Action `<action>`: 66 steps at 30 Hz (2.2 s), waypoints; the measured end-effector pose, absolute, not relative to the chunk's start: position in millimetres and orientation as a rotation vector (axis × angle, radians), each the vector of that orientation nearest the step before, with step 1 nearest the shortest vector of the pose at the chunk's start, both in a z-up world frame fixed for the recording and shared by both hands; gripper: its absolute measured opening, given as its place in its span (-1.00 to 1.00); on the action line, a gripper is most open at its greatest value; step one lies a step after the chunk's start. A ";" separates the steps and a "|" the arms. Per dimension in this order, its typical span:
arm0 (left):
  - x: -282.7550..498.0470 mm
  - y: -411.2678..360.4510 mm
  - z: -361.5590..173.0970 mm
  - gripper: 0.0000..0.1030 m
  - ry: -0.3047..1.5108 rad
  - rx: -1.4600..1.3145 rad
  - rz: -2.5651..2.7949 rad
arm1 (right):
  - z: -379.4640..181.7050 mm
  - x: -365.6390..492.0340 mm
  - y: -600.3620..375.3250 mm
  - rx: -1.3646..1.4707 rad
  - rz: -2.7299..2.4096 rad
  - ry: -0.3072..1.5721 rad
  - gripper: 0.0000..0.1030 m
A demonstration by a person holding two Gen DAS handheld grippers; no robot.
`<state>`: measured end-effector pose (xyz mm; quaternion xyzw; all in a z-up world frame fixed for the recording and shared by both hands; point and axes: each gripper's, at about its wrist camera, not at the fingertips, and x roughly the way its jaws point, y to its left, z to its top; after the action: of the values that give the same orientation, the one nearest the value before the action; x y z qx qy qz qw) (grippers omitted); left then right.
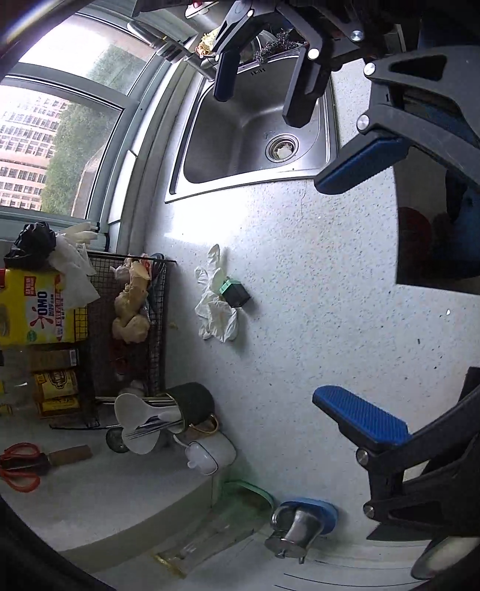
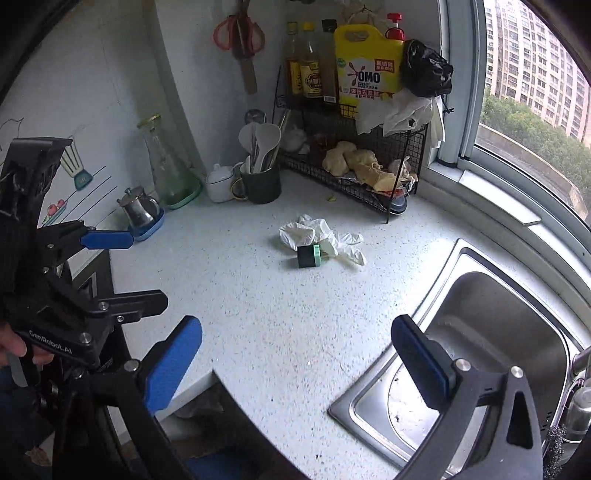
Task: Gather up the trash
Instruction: 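Raise both open tools back up to the counter, then grasp the black-and-green plug with the right tool and lift it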
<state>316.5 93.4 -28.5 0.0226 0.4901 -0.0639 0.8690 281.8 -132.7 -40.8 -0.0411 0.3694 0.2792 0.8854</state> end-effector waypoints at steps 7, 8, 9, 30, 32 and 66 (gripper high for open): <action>384.6 133.9 -54.0 1.00 1.095 0.046 -0.152 | -61.1 345.8 -88.6 -0.094 0.595 0.873 0.99; 392.4 139.3 -58.4 1.00 1.106 0.036 -0.156 | -65.6 352.8 -82.9 -0.105 0.597 0.888 0.98; 399.7 144.2 -63.3 1.00 1.119 0.029 -0.157 | -70.8 359.6 -77.9 -0.111 0.598 0.906 0.97; 483.7 184.0 -150.8 1.00 1.272 -0.020 -0.227 | -150.9 466.2 -22.5 -0.138 0.582 1.171 0.24; 486.1 184.6 -155.4 1.00 1.282 -0.029 -0.239 | -153.6 469.8 -19.6 -0.141 0.577 1.172 0.24; 537.7 129.4 -158.5 1.00 1.267 0.113 -0.395 | -127.7 436.2 -107.4 -0.077 0.415 1.179 -0.21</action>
<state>537.7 129.4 -158.5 0.0522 0.5877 -0.1832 0.7863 436.2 -107.4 -127.7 -0.0362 0.5518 0.1943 0.8102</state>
